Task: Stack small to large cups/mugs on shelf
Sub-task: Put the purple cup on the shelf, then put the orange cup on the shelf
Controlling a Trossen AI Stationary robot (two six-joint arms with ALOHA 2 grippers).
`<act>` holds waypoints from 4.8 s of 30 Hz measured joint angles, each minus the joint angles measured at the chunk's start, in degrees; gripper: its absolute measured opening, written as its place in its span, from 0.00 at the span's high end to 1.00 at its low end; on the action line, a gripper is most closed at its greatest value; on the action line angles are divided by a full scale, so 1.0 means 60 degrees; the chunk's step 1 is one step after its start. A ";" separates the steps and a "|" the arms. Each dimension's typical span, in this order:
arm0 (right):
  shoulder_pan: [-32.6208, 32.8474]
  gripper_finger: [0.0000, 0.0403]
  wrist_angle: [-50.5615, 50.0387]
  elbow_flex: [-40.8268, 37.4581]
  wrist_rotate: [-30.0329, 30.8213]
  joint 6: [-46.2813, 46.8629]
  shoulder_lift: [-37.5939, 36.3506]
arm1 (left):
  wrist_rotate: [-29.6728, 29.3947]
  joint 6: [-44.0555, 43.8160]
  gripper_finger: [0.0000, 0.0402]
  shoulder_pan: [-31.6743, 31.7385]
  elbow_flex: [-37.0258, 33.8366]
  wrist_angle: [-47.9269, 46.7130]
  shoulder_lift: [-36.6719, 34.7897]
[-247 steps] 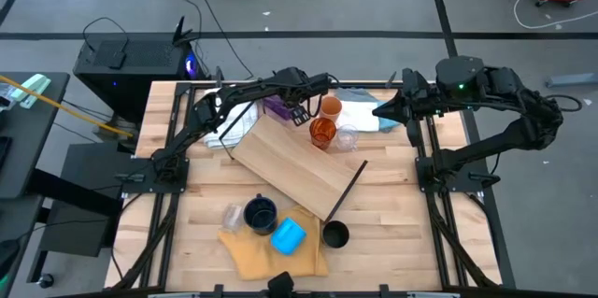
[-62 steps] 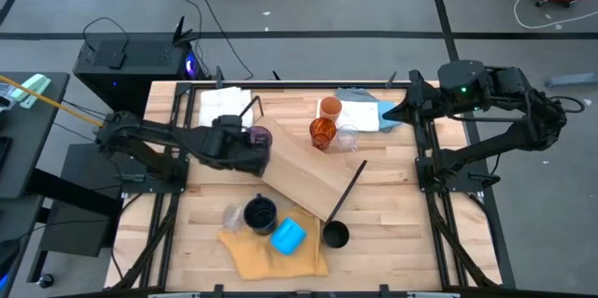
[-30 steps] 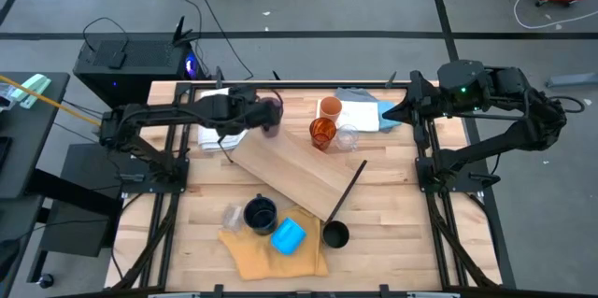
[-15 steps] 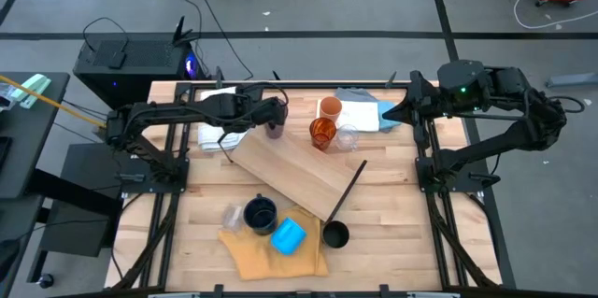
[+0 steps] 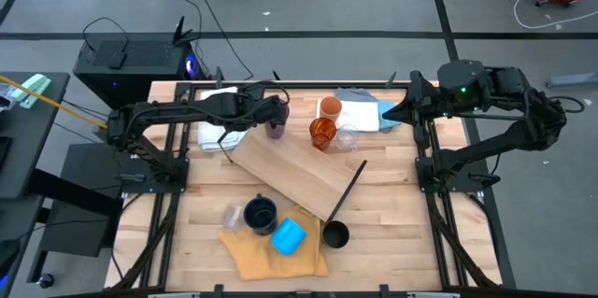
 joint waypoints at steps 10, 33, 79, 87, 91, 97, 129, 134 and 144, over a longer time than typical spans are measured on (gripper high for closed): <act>0.0000 0.98 0.0000 0.0000 0.0000 0.0000 0.0003 | 0.0007 0.0198 0.95 0.0055 0.0000 -0.0018 0.0000; 0.0000 0.97 0.0000 0.0000 0.0000 0.0004 0.0003 | -0.0069 0.0166 0.92 0.0051 0.0000 -0.0918 0.0003; 0.0001 0.98 0.0000 0.0000 -0.0004 0.0073 0.0002 | -0.0066 0.0066 0.42 0.0051 0.0000 -0.0674 0.0004; 0.0002 0.97 0.0000 0.0000 -0.0004 0.0073 0.0003 | -0.0062 0.0053 0.31 0.0051 0.0000 -0.0676 0.0004; 0.0004 0.98 0.0000 0.0000 -0.0004 0.0073 0.0000 | -0.0063 -0.0009 0.30 0.0051 0.0000 -0.0653 -0.0011; 0.0002 0.97 -0.0004 0.0000 -0.0004 0.0072 0.0003 | -0.0062 0.0246 0.30 0.0071 0.0018 -0.0299 -0.0077; 0.0000 0.97 -0.0080 0.0000 0.0443 -0.0022 -0.0077 | 0.2437 0.4448 0.29 -0.0383 0.0030 0.9476 -0.1522; 0.0000 0.97 -0.0073 0.0000 0.0505 0.0063 -0.0060 | 0.2569 0.4815 0.29 -0.1619 0.0030 1.0097 -0.1439; 0.0000 0.97 0.0346 0.0000 0.0503 -0.0080 0.0594 | 0.2065 0.4753 0.29 -0.2707 0.0027 0.9646 -0.1020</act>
